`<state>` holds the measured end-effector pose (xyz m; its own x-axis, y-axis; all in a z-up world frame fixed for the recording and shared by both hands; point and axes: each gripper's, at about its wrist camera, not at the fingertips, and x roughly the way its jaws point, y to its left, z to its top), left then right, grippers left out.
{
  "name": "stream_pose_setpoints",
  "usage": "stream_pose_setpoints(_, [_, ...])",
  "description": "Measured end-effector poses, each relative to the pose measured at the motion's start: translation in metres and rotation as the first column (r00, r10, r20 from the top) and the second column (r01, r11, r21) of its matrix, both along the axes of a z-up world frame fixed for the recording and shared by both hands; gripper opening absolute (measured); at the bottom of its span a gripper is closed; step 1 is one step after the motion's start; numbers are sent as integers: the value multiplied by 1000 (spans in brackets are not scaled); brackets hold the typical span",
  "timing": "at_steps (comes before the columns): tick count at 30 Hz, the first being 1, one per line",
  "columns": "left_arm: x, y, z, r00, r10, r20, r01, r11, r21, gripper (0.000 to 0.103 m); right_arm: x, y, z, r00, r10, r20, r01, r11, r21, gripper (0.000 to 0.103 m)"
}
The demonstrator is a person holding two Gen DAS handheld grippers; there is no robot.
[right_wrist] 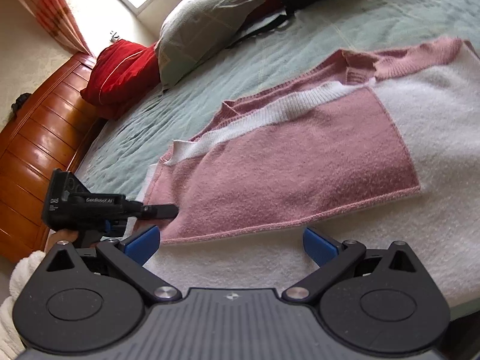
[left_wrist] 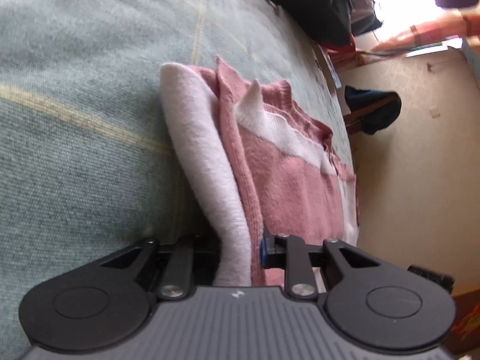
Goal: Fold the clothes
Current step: 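Close the left gripper on the sweater's side edge, then lift the side edge with the left gripper and fold it over the sweater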
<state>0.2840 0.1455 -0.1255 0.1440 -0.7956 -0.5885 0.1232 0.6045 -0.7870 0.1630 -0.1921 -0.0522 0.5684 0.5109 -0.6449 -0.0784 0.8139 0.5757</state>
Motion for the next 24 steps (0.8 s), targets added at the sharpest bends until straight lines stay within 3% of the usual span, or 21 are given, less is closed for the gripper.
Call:
stream_pose_setpoints(5, [-9,-10,23,998,-6,65,1,997,71,19,-1,-3,3,1000,-4,20,4,1000,0,103])
stream_pose_setpoints(24, [-34,-47,115,974,-48,224,18,991,131,19,-22,-46,19,990,-46,132,37,997,72,103])
